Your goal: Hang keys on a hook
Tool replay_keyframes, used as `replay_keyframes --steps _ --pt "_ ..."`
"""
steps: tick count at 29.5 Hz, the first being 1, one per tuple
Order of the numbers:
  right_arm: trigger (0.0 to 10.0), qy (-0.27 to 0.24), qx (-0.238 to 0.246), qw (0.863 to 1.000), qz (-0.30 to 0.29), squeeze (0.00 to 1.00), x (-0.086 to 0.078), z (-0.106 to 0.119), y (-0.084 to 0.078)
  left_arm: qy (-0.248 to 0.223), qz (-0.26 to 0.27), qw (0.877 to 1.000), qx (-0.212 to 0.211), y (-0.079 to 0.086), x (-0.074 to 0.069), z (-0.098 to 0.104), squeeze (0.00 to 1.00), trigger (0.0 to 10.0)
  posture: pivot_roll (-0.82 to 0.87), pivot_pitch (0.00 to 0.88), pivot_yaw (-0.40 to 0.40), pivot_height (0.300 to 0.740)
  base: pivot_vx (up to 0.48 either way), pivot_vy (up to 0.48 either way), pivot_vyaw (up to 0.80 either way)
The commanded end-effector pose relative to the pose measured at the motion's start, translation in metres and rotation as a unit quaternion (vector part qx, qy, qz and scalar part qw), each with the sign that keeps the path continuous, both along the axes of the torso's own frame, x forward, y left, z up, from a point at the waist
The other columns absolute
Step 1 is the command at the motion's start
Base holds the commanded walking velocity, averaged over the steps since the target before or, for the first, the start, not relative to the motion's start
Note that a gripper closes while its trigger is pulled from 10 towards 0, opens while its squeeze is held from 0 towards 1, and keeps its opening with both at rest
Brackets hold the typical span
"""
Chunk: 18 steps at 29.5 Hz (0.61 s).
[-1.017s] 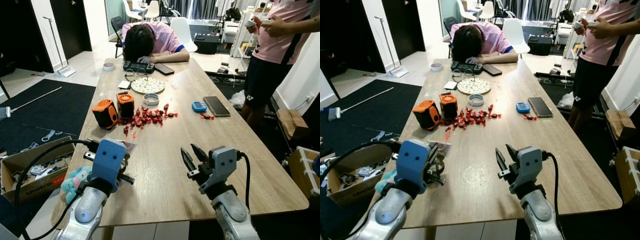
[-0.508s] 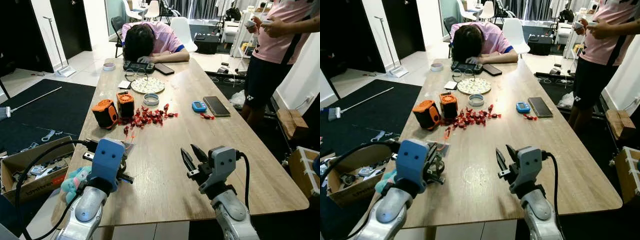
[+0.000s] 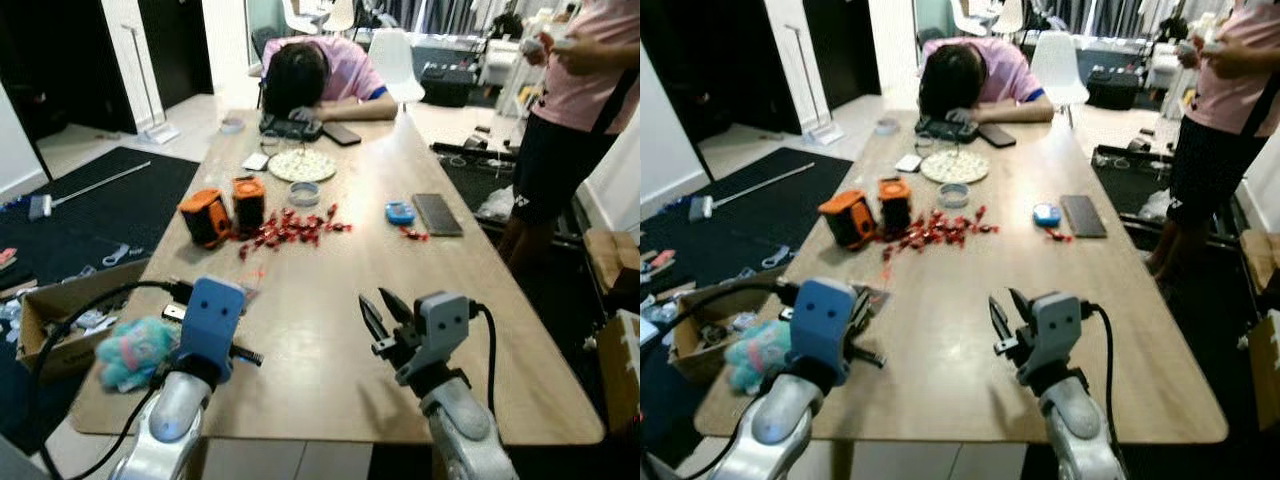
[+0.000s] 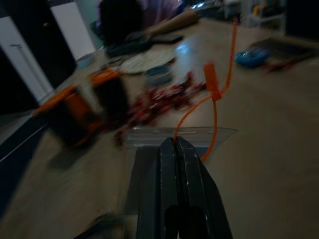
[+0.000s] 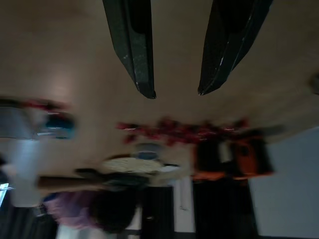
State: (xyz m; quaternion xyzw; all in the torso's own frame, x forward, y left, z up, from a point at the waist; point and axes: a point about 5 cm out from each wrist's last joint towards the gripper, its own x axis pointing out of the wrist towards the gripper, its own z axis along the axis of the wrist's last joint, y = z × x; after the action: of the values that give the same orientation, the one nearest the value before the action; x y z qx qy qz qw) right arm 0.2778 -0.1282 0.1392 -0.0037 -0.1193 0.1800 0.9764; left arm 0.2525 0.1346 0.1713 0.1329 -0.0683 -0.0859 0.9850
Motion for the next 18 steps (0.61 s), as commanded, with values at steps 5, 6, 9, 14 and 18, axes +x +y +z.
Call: replay_keyframes --steps 5,6,9,14,18 --pt "10.0 0.009 0.008 1.0 0.002 0.0 -0.0021 -0.0049 0.0021 0.016 0.009 1.0 0.01 0.0005 0.0016 -0.0057 0.0 10.0 0.08 0.074 -0.012 0.74 0.193 -0.33 0.0" --pt "10.0 0.009 0.008 1.0 0.003 0.0 -0.0022 -0.0049 0.0021 0.016 0.009 1.0 0.01 0.0006 0.0017 -0.0058 0.0 10.0 0.08 0.074 -0.012 0.74 0.24 -0.412 0.0" --pt "10.0 0.009 0.008 1.0 0.003 0.0 -0.0024 -0.005 0.0022 0.017 0.008 1.0 0.01 0.0005 0.0016 -0.0059 0.0 10.0 0.08 0.075 -0.012 0.74 0.24 -0.412 0.0" --pt "10.0 0.01 0.008 1.0 0.003 0.0 -0.0024 -0.0054 0.0022 0.018 0.009 1.0 0.01 0.0006 0.0017 -0.0067 0.0 10.0 0.08 0.077 -0.012 0.74 0.244 -0.41 0.0" --pt "10.0 0.01 0.008 1.0 0.003 0.0 -0.0023 -0.0054 0.0022 0.018 0.01 1.0 0.009 0.0008 0.0017 -0.0067 0.0 10.0 0.08 0.078 -0.013 0.74 0.261 -0.399 0.0"
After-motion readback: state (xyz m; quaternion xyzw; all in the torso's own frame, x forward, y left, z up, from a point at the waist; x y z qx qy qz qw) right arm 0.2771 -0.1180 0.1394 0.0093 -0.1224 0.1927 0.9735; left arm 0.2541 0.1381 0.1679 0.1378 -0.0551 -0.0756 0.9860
